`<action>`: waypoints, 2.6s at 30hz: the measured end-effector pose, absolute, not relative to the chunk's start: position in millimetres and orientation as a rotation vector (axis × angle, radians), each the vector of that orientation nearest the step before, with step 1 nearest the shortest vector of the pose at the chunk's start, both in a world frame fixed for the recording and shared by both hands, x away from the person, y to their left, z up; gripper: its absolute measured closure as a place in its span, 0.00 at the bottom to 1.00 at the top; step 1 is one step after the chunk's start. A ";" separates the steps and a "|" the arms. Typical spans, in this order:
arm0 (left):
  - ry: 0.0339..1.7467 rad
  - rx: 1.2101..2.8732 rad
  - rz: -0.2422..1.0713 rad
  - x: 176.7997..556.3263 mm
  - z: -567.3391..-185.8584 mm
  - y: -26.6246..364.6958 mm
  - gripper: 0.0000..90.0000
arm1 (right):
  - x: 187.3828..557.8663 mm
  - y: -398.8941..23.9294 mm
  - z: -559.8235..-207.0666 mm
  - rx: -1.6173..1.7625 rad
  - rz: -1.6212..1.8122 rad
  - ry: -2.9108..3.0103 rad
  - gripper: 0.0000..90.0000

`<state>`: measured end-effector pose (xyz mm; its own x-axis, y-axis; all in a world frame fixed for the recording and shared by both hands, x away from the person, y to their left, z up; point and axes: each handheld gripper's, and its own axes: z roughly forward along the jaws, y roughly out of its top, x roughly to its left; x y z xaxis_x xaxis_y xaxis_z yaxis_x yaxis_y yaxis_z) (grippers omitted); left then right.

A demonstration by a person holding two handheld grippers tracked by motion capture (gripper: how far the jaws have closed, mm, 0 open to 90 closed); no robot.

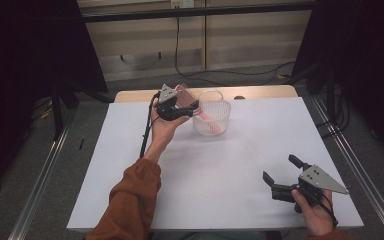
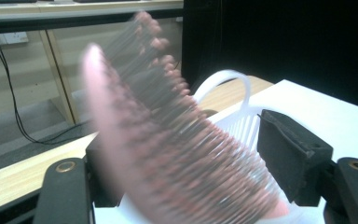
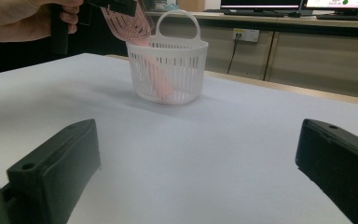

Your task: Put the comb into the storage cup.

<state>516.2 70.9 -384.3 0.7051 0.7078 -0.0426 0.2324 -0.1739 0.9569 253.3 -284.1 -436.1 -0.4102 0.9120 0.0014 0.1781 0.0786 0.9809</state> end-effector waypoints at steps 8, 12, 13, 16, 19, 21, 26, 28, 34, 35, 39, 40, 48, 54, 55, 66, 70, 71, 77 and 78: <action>0.752 1.743 0.504 517.4 -387.0 69.6 0.37 | 253.3 -284.1 -436.2 1.094 1.386 1.686 0.00; 0.715 1.767 0.525 518.0 -388.1 71.1 0.41 | 253.4 -283.9 -436.4 1.096 1.385 1.687 0.00; 0.712 1.769 0.527 518.3 -388.5 71.6 0.41 | 253.5 -284.0 -436.5 1.096 1.385 1.686 0.00; 0.726 1.764 0.522 518.2 -388.6 71.2 0.41 | 253.3 -284.5 -436.3 1.101 1.383 1.684 0.00; 0.738 1.763 0.510 518.6 -389.3 70.7 0.36 | 253.8 -285.4 -436.1 1.098 1.382 1.680 0.00; 0.747 1.755 0.502 518.5 -390.1 70.6 0.35 | 253.8 -285.3 -436.1 1.097 1.380 1.682 0.00; 0.760 1.723 0.485 520.6 -396.7 71.9 0.28 | 254.5 -286.1 -436.6 1.102 1.383 1.680 0.00; 0.772 1.709 0.477 521.5 -398.0 72.0 0.25 | 254.8 -286.6 -436.5 1.102 1.386 1.675 0.00; 0.780 1.701 0.490 521.8 -396.6 71.7 0.14 | 255.6 -286.1 -437.0 1.108 1.385 1.675 0.00; 0.773 1.699 0.493 522.2 -396.3 72.4 0.14 | 255.8 -286.3 -437.3 1.109 1.385 1.675 0.00; 0.783 1.706 0.499 521.0 -394.5 72.8 0.11 | 256.2 -287.5 -437.9 1.119 1.383 1.671 0.00; 0.780 1.702 0.496 520.7 -394.2 72.6 0.09 | 256.1 -287.6 -437.9 1.119 1.381 1.672 0.00; 0.764 1.705 0.476 519.1 -392.5 73.6 0.05 | 254.9 -287.8 -438.0 1.117 1.380 1.668 0.00; 0.741 1.705 0.487 515.9 -386.9 77.0 0.04 | 255.3 -287.7 -438.2 1.117 1.378 1.669 0.00; 0.739 1.711 0.487 515.4 -387.0 78.1 0.04 | 255.3 -287.7 -438.1 1.115 1.376 1.670 0.00; 0.747 1.683 0.481 504.8 -385.8 91.1 0.02 | 252.6 -285.9 -436.8 1.106 1.370 1.671 0.00; 0.745 1.655 0.471 500.7 -382.0 95.6 0.02 | 252.8 -286.1 -436.8 1.106 1.368 1.669 0.00; 0.747 1.649 0.474 499.5 -380.8 96.4 0.02 | 252.5 -286.0 -436.7 1.105 1.366 1.672 0.00; 0.734 1.651 0.491 490.5 -377.1 103.4 0.02 | 251.7 -285.2 -436.0 1.101 1.362 1.665 0.00; 0.738 1.646 0.487 489.4 -377.1 104.8 0.02 | 251.7 -285.1 -435.7 1.101 1.363 1.661 0.00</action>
